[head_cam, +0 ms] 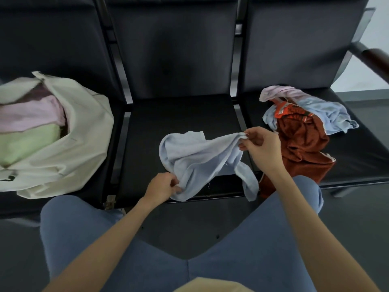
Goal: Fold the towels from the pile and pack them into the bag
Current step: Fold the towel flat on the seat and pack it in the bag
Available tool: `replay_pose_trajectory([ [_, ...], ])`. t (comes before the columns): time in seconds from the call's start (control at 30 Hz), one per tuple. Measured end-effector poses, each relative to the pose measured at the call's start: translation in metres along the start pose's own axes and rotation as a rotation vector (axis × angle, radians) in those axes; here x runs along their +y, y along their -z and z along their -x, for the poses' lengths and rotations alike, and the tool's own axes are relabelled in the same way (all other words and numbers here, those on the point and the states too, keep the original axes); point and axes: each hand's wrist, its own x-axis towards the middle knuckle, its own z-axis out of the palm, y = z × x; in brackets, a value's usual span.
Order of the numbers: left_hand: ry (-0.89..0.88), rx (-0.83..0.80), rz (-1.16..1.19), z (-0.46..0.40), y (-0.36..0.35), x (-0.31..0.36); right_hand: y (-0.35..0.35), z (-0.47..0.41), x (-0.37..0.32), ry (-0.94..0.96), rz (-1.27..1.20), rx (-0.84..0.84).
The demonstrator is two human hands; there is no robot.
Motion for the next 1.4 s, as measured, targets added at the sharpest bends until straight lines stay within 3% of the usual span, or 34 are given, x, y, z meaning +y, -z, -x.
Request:
replay_pose_trajectory([
  [0.13, 0.159, 0.276, 0.146, -0.001, 0.055, -0.002, 0.012, -0.003, -0.006, -0.014, -0.073, 0.176],
  [0.27, 0.294, 0.438, 0.387, -0.002, 0.134, 0.003, 0.023, -0.010, -0.016, 0.000, -0.108, 0.253],
  [0.43, 0.178, 0.845, 0.230, 0.012, 0.197, 0.044, 0.023, -0.014, -0.044, 0.057, -0.147, 0.407],
  [0.53, 0.111, 0.954, 0.330, 0.022, 0.213, 0.070, 0.025, -0.017, -0.069, 0.110, -0.239, 0.542],
  [0.67, -0.029, 1.063, 0.571, 0.039, 0.232, 0.098, 0.029, -0.020, -0.088, 0.153, -0.298, 0.577],
  [0.77, -0.226, 1.221, 0.623, 0.059, 0.244, 0.122, 0.032, -0.019, -0.097, 0.156, -0.322, 0.614],
  [0.87, -0.328, 1.120, 0.480, 0.069, 0.251, 0.127, 0.039, -0.020, -0.099, 0.139, -0.253, 0.606],
  [0.93, -0.227, 1.033, 0.438, 0.069, 0.258, 0.121, 0.043, -0.022, -0.101, 0.130, -0.172, 0.575],
  [1.03, -0.101, 0.999, 0.593, 0.062, 0.273, 0.110, 0.042, -0.023, -0.104, 0.103, -0.155, 0.494],
  [1.2, 0.036, 0.753, 0.699, 0.042, 0.296, 0.102, 0.036, -0.039, -0.108, 0.018, -0.325, 0.365],
  [1.3, 0.030, 0.518, 0.534, 0.030, 0.314, 0.098, 0.037, -0.067, -0.105, -0.024, -0.378, 0.292],
  [1.4, -0.005, 0.457, 0.387, 0.012, 0.331, 0.100, 0.031, -0.102, -0.100, -0.059, -0.306, 0.239],
])
